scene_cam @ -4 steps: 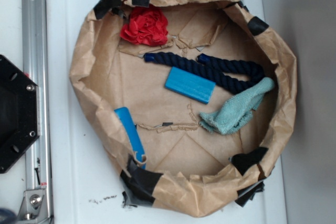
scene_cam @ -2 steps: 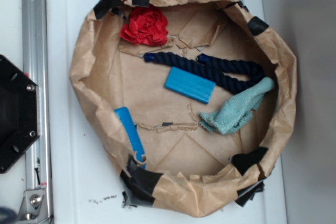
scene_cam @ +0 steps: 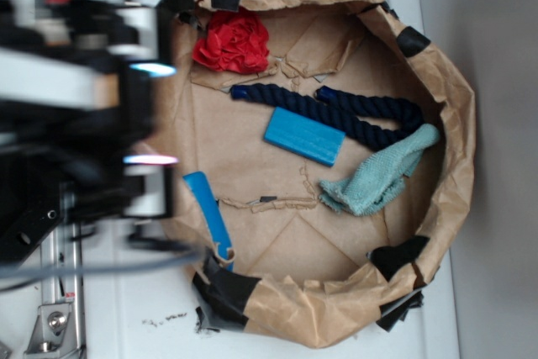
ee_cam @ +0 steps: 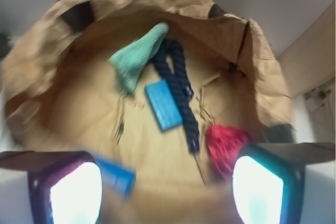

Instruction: Grab the blue cloth.

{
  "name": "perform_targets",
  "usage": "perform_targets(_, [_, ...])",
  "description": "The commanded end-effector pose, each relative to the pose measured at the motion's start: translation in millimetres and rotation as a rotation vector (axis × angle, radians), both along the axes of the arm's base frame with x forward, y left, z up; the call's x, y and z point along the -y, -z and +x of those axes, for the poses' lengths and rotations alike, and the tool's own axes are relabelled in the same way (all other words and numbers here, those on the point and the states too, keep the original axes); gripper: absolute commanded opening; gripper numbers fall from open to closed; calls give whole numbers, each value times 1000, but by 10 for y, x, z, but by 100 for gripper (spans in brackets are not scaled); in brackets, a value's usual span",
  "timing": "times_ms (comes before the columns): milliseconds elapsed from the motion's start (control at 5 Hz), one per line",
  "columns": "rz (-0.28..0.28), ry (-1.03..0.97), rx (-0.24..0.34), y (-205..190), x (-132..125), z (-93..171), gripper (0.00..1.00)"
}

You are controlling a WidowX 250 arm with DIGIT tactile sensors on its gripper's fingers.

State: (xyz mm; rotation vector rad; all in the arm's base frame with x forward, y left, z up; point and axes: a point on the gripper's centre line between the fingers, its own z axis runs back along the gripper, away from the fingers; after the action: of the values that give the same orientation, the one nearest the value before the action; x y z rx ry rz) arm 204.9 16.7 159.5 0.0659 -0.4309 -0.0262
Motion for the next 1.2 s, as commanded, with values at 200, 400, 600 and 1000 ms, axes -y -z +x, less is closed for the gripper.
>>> perform_targets(200, [-239, -105, -35, 491, 317, 889, 100])
perform_targets(400, [-323, -7, -80, 557, 771, 949, 100])
perform_targets(600, [-334, 32, -99, 736, 833, 1004, 100])
perform_targets(1000, [-217, 126, -107, 1094, 680, 1194, 100])
